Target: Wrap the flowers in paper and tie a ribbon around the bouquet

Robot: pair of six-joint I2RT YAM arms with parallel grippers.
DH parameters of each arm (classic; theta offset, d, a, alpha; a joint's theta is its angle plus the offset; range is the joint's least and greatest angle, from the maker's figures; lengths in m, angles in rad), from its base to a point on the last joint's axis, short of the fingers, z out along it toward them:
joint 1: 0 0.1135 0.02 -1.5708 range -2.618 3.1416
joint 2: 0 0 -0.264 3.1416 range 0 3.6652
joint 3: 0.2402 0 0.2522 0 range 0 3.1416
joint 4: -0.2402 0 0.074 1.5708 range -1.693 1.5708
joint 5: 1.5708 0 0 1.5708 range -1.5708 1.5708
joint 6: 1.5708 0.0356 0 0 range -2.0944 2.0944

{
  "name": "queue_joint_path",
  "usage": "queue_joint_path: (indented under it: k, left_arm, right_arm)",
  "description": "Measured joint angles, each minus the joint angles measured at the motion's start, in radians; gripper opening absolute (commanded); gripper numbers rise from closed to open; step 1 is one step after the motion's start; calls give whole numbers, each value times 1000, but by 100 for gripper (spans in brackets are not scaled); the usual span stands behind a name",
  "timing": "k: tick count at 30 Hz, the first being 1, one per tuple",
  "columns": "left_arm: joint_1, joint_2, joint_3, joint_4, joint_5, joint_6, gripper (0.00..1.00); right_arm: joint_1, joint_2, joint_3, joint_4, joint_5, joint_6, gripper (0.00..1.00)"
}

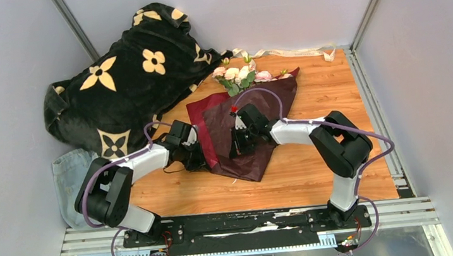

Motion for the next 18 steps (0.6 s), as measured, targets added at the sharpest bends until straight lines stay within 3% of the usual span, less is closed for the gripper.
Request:
queue_joint_path:
  k: [11,18]
  left_arm:
    - [-16,-43,180,-104,28,133,0]
    - [-137,-41,312,-155,39,293,0]
  right_arm:
    - [-4,21,-50,84,-35,79,0]
    - [-27,35,-127,266,-97,178,0]
